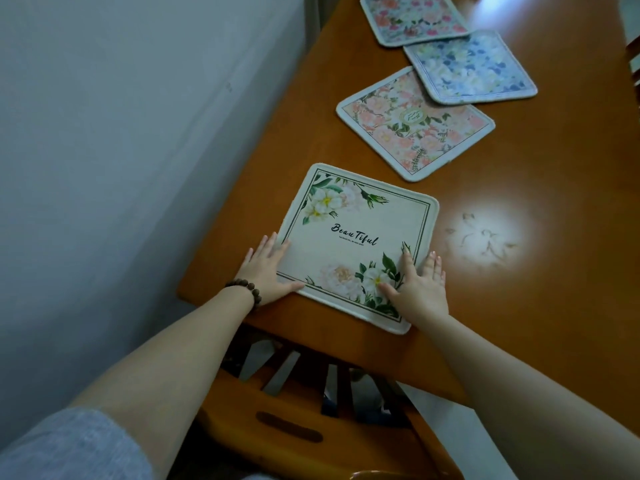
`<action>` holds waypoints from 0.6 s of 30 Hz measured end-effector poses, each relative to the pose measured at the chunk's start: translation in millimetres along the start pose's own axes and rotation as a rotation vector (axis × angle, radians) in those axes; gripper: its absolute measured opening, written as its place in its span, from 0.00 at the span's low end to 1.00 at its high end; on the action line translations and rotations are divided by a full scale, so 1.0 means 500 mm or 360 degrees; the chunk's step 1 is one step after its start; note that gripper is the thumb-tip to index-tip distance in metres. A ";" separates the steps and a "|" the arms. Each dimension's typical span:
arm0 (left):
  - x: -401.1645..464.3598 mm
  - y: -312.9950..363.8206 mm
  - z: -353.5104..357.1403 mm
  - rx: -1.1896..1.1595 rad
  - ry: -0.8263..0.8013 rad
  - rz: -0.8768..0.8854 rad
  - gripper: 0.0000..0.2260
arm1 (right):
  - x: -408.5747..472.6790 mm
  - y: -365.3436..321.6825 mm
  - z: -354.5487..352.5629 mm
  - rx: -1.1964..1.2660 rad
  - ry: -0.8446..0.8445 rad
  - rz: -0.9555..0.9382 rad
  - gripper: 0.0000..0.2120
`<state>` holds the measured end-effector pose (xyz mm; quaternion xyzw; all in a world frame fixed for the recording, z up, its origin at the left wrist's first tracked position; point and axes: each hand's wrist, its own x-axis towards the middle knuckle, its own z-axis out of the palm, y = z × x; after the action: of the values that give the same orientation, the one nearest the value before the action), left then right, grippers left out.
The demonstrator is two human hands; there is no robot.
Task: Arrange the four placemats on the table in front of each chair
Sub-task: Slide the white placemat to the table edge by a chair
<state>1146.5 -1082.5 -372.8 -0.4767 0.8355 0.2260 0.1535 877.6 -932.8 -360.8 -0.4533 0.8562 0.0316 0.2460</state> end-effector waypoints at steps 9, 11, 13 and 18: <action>-0.046 -0.020 0.010 0.0056 -0.0101 0.0073 0.55 | -0.062 -0.014 0.033 0.0067 -0.0003 -0.0016 0.55; -0.057 -0.026 0.015 0.0086 -0.0121 0.0097 0.56 | -0.089 -0.019 0.042 0.0081 -0.0028 -0.0019 0.59; -0.068 -0.028 0.018 0.0118 -0.0137 0.0109 0.57 | -0.116 -0.023 0.053 0.0070 -0.0062 -0.0014 0.62; -0.106 -0.034 0.015 0.0201 -0.0155 0.0126 0.57 | -0.168 -0.022 0.061 0.0085 -0.0135 -0.0001 0.66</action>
<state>1188.2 -1047.6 -358.0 -0.4212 0.8578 0.2016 0.2146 937.5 -867.2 -347.8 -0.4452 0.8453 0.0277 0.2941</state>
